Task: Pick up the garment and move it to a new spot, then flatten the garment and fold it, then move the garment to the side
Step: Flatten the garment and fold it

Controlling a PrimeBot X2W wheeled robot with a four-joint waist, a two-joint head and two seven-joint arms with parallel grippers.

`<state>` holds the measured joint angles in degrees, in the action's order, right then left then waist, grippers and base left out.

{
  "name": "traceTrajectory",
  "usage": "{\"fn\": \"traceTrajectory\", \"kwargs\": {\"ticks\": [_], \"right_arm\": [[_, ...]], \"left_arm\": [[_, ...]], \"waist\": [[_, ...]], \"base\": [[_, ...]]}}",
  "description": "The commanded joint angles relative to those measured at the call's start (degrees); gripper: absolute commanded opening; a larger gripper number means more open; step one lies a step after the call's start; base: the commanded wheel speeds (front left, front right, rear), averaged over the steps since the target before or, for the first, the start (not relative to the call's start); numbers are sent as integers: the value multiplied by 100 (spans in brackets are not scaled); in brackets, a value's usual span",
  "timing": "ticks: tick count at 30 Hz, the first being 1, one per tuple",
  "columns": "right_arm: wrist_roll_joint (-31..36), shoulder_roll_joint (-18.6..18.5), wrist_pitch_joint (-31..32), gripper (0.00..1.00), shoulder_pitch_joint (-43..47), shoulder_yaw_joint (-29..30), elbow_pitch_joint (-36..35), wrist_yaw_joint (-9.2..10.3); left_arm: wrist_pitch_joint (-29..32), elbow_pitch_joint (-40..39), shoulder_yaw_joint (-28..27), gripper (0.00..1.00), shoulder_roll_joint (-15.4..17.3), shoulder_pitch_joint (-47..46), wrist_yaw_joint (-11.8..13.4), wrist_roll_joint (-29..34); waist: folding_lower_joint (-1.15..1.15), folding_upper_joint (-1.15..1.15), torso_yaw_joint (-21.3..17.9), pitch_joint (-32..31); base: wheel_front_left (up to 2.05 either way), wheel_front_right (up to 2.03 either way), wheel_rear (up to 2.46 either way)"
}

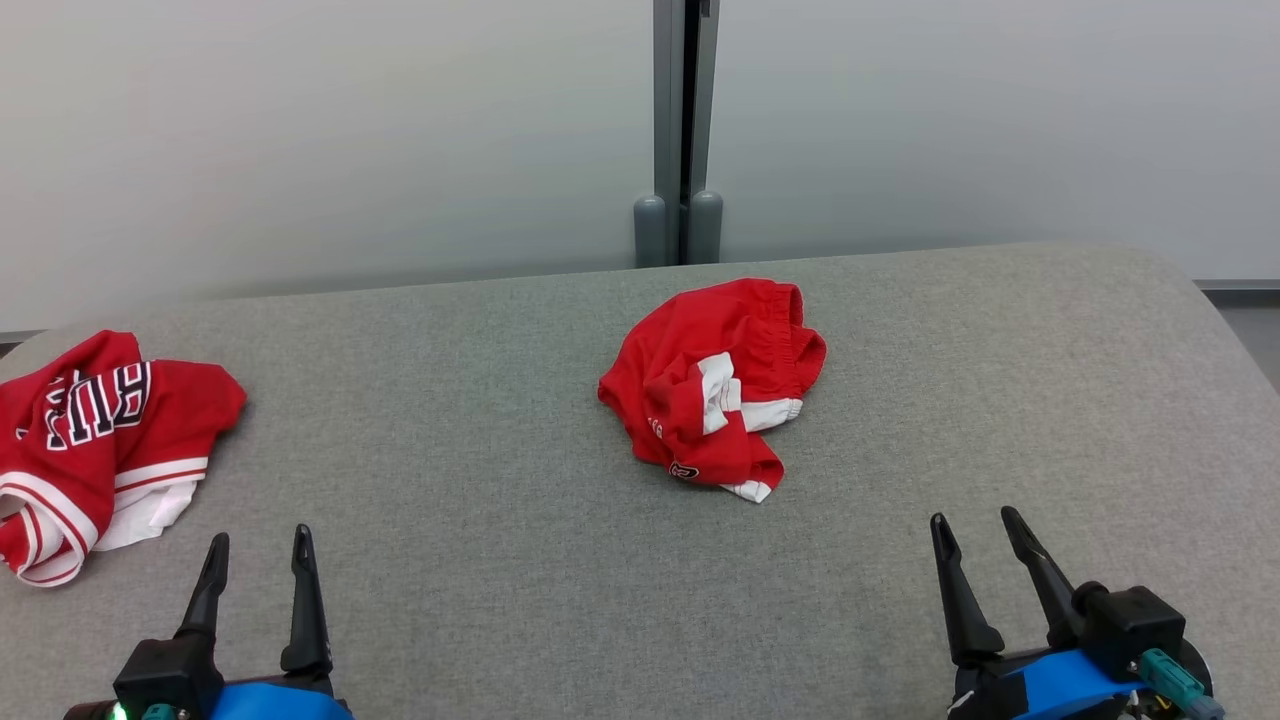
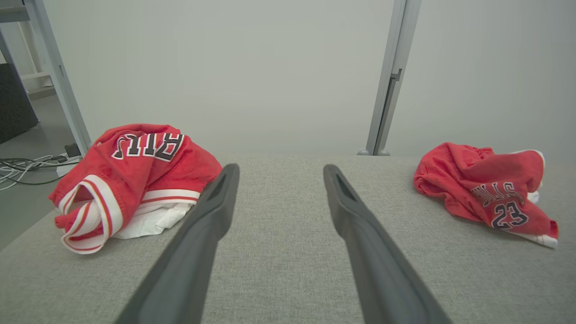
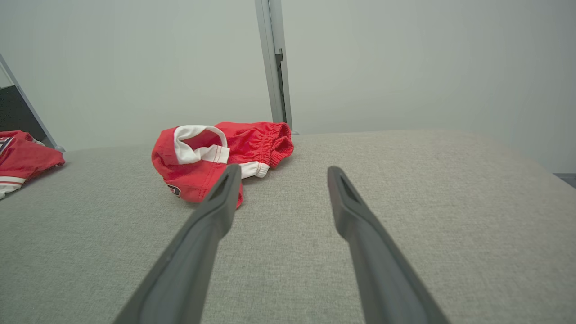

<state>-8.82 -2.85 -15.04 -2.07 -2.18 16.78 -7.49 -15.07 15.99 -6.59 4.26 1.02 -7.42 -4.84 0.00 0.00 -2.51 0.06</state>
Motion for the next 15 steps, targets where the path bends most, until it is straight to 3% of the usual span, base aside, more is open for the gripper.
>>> {"fn": "traceTrajectory", "kwargs": {"ticks": [1,15], "right_arm": [[-16,-8,-21,100,20,0,11,-1],[-32,-8,-21,100,-65,77,63,-1]], "left_arm": [[-15,-3,-15,100,33,12,-2,43],[-15,12,-35,100,8,-55,-4,-24]], "waist": [[0,0,-2,0],[0,0,29,30]], "base": [[0,0,0],[0,0,0]]}}
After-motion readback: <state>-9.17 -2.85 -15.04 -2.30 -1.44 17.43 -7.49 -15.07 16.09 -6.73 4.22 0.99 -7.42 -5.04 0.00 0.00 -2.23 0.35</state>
